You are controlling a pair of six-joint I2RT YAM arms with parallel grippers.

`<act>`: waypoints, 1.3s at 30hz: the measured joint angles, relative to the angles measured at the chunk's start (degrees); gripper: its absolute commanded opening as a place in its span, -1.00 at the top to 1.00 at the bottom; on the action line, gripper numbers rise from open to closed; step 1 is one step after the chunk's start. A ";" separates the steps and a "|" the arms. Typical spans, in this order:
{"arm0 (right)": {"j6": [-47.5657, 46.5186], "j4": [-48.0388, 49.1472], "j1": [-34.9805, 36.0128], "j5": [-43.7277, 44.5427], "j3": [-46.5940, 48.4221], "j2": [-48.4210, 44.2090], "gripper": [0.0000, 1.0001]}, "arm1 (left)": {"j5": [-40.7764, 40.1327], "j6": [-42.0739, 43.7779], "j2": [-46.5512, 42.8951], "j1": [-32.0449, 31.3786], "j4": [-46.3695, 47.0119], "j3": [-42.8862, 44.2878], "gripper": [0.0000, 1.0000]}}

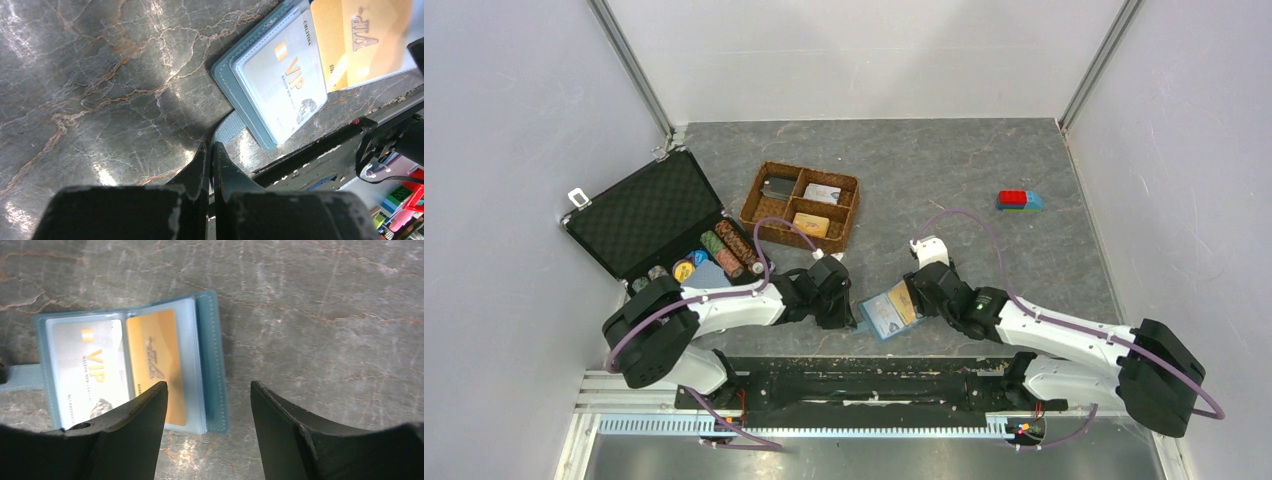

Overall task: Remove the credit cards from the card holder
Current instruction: Remove the credit card from the card holder.

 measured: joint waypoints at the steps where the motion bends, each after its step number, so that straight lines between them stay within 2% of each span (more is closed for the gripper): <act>1: -0.02 -0.57 -0.68 -0.02 0.28 -0.13 -0.16 | -0.04 0.00 -0.09 0.02 -0.31 0.13 0.85; 7: 0.02 -2.54 -1.99 -2.64 2.69 -1.99 0.04 | 0.15 -0.02 -2.32 0.00 -1.11 0.35 0.44; 10: 0.15 -1.46 -1.99 -6.38 3.65 -3.15 0.19 | 0.20 -0.04 -3.10 0.00 -1.77 1.18 0.36; 21: 1.14 6.43 -4.68 -17.62 2.71 -3.06 0.28 | 0.20 -0.04 -4.74 0.00 -0.68 5.86 0.34; 30: 1.27 15.61 -13.79 -27.58 -7.85 0.48 0.50 | 2.36 -1.16 3.78 0.00 12.26 5.53 0.35; 34: 2.08 19.28 -15.61 -29.42 -10.51 1.46 0.55 | 3.37 -1.99 7.63 0.00 19.89 4.20 0.25; 39: 3.15 23.06 -16.02 -30.47 -12.33 1.68 0.57 | 2.21 -2.86 10.80 0.02 27.21 0.55 0.23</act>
